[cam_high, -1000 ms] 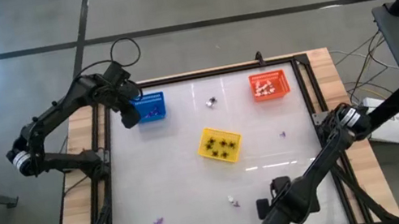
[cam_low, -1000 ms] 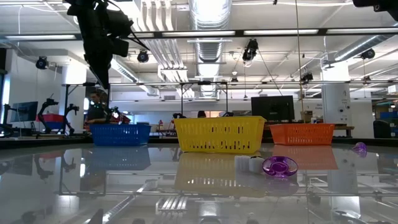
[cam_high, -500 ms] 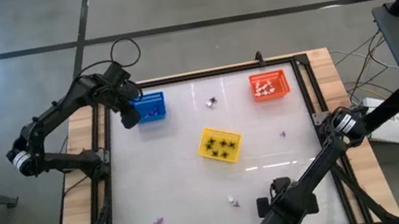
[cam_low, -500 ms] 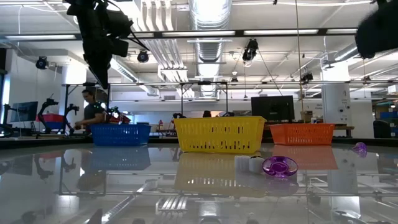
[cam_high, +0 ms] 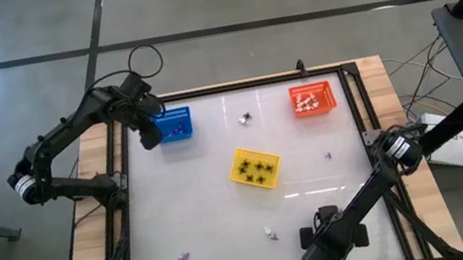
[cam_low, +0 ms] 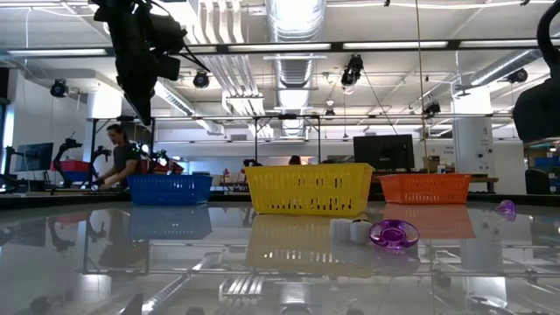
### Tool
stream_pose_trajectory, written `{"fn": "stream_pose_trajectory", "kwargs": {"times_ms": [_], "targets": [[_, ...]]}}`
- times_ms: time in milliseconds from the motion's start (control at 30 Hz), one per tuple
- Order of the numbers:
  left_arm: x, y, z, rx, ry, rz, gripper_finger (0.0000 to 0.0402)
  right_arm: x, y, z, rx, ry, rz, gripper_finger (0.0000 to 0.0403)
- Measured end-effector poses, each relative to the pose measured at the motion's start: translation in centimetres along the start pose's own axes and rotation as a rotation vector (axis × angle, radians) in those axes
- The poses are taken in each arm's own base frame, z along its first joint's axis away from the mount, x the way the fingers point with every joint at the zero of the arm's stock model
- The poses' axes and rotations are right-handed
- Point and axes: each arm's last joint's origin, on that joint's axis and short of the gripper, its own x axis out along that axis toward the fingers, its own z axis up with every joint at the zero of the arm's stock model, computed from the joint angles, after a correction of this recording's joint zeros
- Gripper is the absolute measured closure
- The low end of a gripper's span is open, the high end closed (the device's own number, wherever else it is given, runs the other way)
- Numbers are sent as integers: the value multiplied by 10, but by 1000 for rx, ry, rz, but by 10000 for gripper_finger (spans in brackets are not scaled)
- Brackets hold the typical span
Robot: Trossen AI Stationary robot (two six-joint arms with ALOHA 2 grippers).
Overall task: Sort Halloween decoration
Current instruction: Put the white skeleton toy into the orange bin
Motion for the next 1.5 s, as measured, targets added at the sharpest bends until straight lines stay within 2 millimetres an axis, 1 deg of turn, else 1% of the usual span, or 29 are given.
{"fn": "stream_pose_trajectory", "kwargs": {"times_ms": [167,267,333,533,733,800,967,1133,1333,1500], "targets": [[0,0,0,0,1,0,294,11,1,2,-6,33,26,287],[0,0,0,0,1,0,294,11,1,2,-10,34,27,294],[0,0,0,0,1,0,294,11,1,3,-22,32,29,310],[0,0,0,0,1,0,294,11,1,3,-37,36,16,381],[0,0,0,0,1,0,294,11,0,3,-43,36,11,388],[0,0,0,0,0,0,294,8,1,2,-44,38,13,388],[0,0,0,0,0,0,294,-7,-3,0,-40,18,-11,391],[0,0,0,0,0,0,294,-28,-8,-1,-41,20,-14,395],[0,0,0,0,0,0,294,-36,-8,0,-37,7,-6,395],[0,0,0,0,0,0,294,-42,-3,8,-22,-48,26,395]]}}
